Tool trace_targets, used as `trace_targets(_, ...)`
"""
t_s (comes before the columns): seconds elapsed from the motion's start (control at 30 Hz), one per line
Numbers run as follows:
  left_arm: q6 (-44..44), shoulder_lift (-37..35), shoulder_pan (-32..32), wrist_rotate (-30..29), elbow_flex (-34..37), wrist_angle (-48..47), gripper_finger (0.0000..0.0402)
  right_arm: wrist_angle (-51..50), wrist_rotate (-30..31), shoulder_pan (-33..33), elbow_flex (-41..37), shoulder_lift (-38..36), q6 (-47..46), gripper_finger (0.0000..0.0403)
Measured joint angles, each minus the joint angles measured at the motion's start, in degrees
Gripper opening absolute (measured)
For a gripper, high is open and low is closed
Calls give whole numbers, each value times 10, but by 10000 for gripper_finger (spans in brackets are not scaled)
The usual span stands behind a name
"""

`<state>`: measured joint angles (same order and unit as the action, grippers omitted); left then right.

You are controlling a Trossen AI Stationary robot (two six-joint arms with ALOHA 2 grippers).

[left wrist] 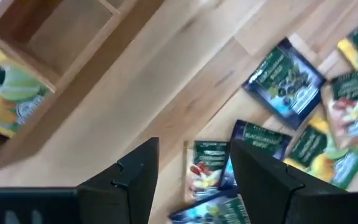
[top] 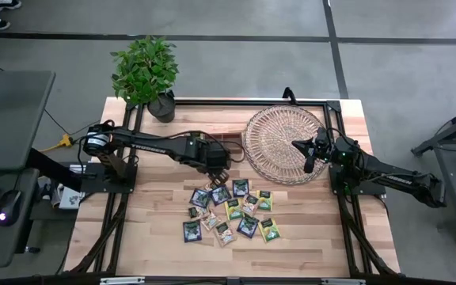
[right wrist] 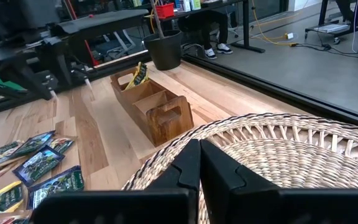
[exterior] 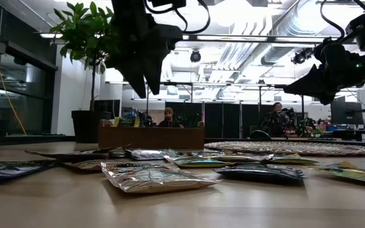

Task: Pick & Place Tea
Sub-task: Put the blue tea bag into the right section of the wooden organizer

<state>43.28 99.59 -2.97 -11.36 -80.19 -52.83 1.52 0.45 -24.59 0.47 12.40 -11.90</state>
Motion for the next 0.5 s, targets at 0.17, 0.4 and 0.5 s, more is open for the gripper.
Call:
trace_targets(0.17,-25,0,-18,-20,18,-10,193,0,0,0,0,0,0,9)
trace_targets(0.4,8,0,-70,-41,41,-9,193,0,0,0,0,0,0,4)
trace_targets(0.5,24,0,-94,-58,41,-9,193,0,0,0,0,0,0,3)
